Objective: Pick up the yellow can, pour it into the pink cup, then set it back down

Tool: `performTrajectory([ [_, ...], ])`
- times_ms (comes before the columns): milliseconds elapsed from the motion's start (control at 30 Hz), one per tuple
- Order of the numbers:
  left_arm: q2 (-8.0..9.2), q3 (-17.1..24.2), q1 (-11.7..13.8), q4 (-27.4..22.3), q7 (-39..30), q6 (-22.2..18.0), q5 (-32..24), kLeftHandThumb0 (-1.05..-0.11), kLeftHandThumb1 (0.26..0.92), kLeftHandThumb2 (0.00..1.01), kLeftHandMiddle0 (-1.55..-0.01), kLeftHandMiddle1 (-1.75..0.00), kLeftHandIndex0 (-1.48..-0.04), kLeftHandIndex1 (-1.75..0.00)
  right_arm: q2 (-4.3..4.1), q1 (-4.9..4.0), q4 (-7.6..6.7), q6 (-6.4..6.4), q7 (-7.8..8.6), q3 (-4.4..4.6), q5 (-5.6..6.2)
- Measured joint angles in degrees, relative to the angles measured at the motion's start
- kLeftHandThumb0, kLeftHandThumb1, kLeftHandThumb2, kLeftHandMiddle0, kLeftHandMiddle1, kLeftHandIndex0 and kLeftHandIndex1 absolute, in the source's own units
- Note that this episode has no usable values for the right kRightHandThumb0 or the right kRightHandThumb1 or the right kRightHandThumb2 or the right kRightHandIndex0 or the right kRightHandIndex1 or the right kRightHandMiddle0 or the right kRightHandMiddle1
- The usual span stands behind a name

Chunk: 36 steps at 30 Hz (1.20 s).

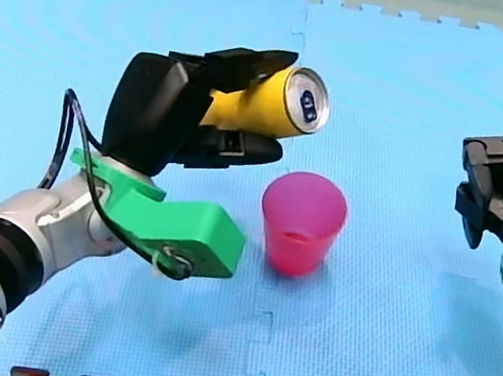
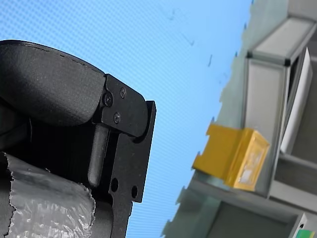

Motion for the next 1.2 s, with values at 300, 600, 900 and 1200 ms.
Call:
performTrajectory([
  [300, 1.03, -3.42, -0.91, 0.00, 3.89, 2.92, 4.04, -0.384, 0.829, 0.00, -1.41, -0.22, -1.20, 0.00, 0.00, 0.00, 0.06, 0.06, 0.45, 0.09, -0.12],
  [600, 2.08, -5.29, -1.83, 0.01, 4.44, 4.65, 5.23, -0.369, 0.840, 0.00, -1.23, -0.66, -1.19, 0.00, 0.00, 0.00, 0.01, -0.16, 0.87, 0.02, -0.10],
  [900, 3.53, -7.84, -2.83, 0.02, 5.09, 5.97, 7.37, -0.344, 0.844, 0.00, -1.01, -1.08, -1.18, 0.00, 0.00, 0.00, -0.10, -0.48, 0.64, 0.31, -0.34],
  [1200, 4.10, -9.59, -3.30, -0.04, 6.11, 8.11, 8.97, -0.345, 0.843, 0.00, -0.89, -1.36, -1.18, 0.00, -0.08, 0.01, -0.30, -0.67, 0.22, 0.70, -0.62],
])
